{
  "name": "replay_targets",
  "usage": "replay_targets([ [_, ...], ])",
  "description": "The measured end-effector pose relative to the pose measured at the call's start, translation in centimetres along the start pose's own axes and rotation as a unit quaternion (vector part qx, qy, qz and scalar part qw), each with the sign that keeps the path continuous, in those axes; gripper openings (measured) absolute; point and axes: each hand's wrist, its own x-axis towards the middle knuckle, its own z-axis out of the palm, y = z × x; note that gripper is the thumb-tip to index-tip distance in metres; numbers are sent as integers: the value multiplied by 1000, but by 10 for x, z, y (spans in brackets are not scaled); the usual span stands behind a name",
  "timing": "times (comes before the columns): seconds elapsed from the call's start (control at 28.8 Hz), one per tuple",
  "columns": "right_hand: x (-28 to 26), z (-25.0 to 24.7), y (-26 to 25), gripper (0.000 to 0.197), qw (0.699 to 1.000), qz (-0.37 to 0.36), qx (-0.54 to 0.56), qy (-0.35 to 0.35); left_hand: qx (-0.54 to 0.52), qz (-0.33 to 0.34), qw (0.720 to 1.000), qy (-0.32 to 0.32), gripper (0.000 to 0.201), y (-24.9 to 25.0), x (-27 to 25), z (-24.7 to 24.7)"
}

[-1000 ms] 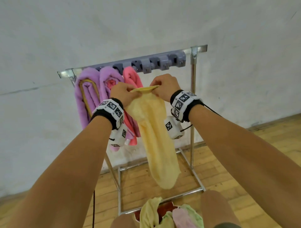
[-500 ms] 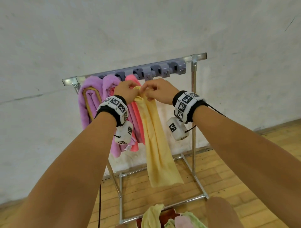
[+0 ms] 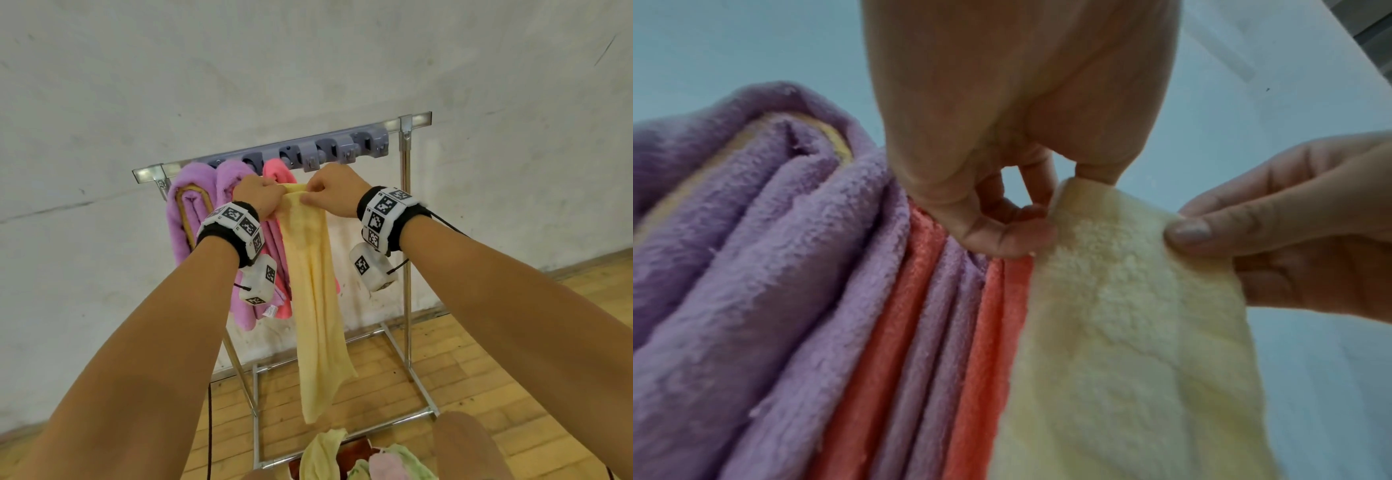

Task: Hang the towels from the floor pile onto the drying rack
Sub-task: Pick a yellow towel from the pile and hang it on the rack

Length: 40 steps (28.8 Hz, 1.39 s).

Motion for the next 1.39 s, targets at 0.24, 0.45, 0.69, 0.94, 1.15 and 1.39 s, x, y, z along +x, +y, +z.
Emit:
replay_targets([
  [0.24,0,0,5,17,982,35,167,86,20,7,998,-63,18,6,1,-10],
  [0.45,1,-1,3,9,966,41,223,127,-186,-29,981,-43,14,11,-10,0],
  [0.69,4,0,13,12,956,34,251,146,-212,27,970,-115,20,7,-14,8],
  [0.94,-4,2,21,58,922,144,358,37,-288,56,952,-81,7,16,-11,0],
  [1.15,-10,-2,16,28,887,99,444,81,-322,36,941,-93,29,13,-13,-2],
  [1.39,-14,-4,8,31,862,96,495,44,-297,19,949,-104,35,11,-17,-2],
])
